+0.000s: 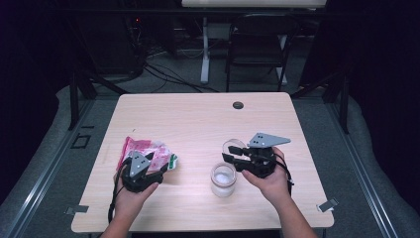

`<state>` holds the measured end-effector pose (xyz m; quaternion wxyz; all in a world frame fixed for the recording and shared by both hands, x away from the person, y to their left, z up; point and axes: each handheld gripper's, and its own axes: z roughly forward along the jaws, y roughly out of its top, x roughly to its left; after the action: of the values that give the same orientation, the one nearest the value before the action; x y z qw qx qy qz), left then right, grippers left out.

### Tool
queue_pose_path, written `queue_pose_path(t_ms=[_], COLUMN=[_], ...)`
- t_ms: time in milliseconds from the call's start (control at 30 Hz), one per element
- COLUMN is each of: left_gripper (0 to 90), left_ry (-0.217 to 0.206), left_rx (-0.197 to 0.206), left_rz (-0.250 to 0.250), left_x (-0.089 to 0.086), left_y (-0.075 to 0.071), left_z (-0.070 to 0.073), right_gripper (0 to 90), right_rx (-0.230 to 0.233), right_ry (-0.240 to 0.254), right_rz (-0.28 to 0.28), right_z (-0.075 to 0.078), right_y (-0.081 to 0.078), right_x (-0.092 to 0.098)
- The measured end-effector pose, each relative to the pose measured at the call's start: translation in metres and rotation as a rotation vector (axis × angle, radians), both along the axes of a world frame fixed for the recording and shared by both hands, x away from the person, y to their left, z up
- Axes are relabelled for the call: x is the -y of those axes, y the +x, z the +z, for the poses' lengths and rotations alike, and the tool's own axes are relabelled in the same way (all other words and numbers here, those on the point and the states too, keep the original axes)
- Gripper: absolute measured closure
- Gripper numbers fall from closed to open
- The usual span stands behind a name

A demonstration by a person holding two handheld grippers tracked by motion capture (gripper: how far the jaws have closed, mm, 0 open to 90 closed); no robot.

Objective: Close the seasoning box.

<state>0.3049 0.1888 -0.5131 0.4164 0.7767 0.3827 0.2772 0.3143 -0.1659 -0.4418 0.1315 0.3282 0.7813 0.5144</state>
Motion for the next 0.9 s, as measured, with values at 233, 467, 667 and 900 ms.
queue_pose_path(t_ms=[233, 467, 667, 900], left_gripper=[40.8, 43.4, 43.0, 43.1], left_ry=[-0.020, -0.034, -0.041, -0.040], left_rx=[-0.020, -0.023, -0.022, -0.023], left_rz=[-0.013, -0.027, -0.032, -0.036], left_x=[0.003, 0.004, 0.004, 0.004], left_y=[0.003, 0.004, 0.004, 0.003], left_z=[-0.003, -0.004, -0.005, -0.006], right_gripper=[74.8, 84.9, 90.0, 90.0], right_rx=[0.000, 0.012, 0.013, 0.025], right_ry=[0.006, 0.004, 0.020, 0.028], right_rz=[-0.035, -0.093, -0.124, -0.182], right_z=[0.002, 0.003, 0.008, 0.011], right_y=[0.000, 0.002, 0.003, 0.005], right_x=[0.011, 0.024, 0.038, 0.054])
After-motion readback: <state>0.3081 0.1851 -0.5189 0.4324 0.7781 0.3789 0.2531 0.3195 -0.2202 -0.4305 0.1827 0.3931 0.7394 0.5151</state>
